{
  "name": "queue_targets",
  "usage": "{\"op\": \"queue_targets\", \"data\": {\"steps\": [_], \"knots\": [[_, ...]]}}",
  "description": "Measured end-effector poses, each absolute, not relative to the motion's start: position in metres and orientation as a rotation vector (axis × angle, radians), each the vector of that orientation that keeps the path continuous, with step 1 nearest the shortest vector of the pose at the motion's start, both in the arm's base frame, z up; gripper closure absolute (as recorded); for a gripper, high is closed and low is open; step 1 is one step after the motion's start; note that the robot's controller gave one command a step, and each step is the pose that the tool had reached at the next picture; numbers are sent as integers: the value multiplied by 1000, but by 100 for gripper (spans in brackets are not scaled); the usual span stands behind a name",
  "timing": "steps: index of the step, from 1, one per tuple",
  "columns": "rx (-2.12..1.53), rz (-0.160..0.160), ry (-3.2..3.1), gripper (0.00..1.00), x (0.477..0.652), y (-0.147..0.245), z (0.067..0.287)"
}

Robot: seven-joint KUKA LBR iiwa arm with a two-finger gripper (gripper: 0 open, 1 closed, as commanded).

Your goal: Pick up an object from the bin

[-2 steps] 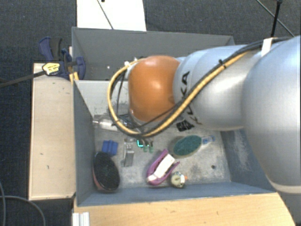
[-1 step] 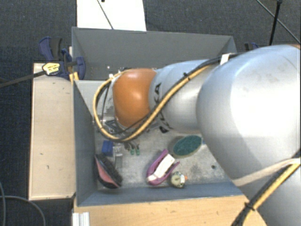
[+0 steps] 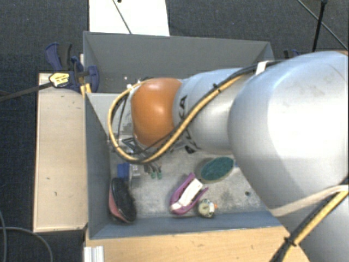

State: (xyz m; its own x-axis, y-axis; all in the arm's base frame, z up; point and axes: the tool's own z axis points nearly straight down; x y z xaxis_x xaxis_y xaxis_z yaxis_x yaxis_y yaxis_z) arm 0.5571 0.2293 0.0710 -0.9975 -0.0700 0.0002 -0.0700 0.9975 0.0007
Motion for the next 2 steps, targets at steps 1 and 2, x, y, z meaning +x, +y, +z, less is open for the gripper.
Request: {"op": "queue_targets", "data": {"steps": [1, 2], "knots": [[58, -6, -3152, 100, 567, 221, 189], [723, 0, -3068, 100, 567, 195, 266]]}}
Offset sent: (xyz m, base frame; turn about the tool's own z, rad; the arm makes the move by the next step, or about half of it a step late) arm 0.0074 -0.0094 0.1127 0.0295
